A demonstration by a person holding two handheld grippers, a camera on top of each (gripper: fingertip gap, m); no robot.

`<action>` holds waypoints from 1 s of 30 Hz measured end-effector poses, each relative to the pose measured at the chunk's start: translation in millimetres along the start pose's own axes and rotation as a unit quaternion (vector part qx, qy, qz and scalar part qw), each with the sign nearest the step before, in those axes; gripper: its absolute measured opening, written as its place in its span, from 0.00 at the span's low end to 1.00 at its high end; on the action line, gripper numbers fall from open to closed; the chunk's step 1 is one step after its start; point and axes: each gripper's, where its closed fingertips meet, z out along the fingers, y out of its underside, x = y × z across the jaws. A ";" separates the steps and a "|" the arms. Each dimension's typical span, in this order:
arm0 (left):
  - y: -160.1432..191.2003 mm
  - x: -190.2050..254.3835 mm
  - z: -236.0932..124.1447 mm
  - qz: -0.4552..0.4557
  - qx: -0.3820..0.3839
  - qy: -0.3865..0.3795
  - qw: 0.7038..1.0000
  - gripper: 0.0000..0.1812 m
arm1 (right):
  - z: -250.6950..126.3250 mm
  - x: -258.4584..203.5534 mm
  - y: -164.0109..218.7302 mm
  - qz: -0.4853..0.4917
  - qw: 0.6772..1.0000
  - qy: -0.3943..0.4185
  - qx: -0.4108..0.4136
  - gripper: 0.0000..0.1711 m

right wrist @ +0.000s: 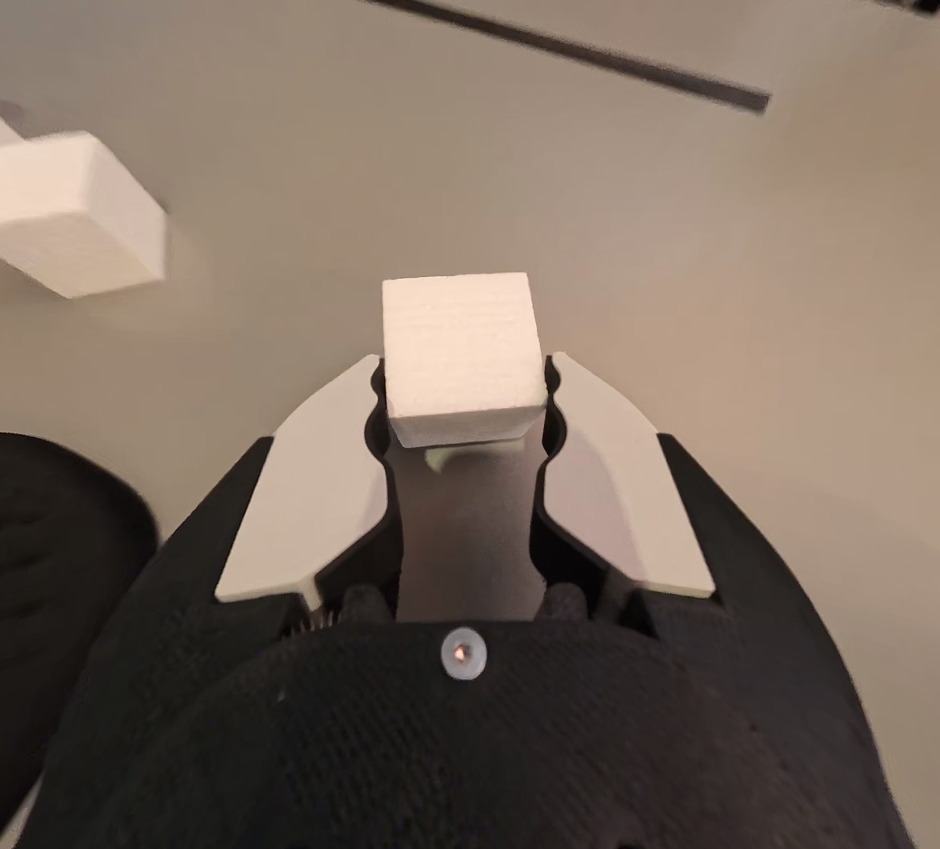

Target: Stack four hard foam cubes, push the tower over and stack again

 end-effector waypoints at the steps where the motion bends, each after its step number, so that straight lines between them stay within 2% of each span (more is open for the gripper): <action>1: 1.0 -1.6 -7.8 0.004 0.008 -0.005 1.000 0.52 | -3.3 -8.5 -14.5 -0.004 1.000 -0.016 0.022 0.35; 3: 4.3 -8.7 -26.2 0.005 0.020 -0.019 1.000 0.51 | -10.1 -39.0 -55.0 -0.025 0.994 -0.070 0.077 0.34; 6: 9.5 -22.8 -50.8 -0.004 0.039 -0.031 0.999 0.49 | -17.3 -110.6 -119.1 -0.072 0.970 -0.185 0.142 0.34; 9: 22.6 -42.8 -62.0 -0.023 0.034 -0.047 0.998 0.47 | -9.4 -186.9 -150.9 -0.126 0.938 -0.299 0.121 0.34; 13: 35.6 -53.2 -62.6 -0.056 0.032 -0.033 0.997 0.46 | 17.9 -249.3 -154.0 -0.214 0.906 -0.362 0.052 0.35; 18: 41.3 -53.2 -59.7 -0.055 0.023 -0.031 0.998 0.45 | 42.1 -274.3 -146.2 -0.256 0.887 -0.383 0.010 0.35; 26: 41.2 -52.1 -59.4 -0.051 0.024 -0.032 0.998 0.45 | 58.7 -278.2 -136.3 -0.269 0.883 -0.384 -0.006 0.35; 28: 41.7 -52.3 -59.9 -0.054 0.024 -0.031 0.998 0.45 | 57.4 -275.9 -139.5 -0.276 0.888 -0.366 0.018 0.44; 30: 42.1 -52.1 -60.8 -0.056 0.025 -0.030 0.998 0.45 | 48.4 -266.2 -145.0 -0.270 0.895 -0.350 0.058 0.46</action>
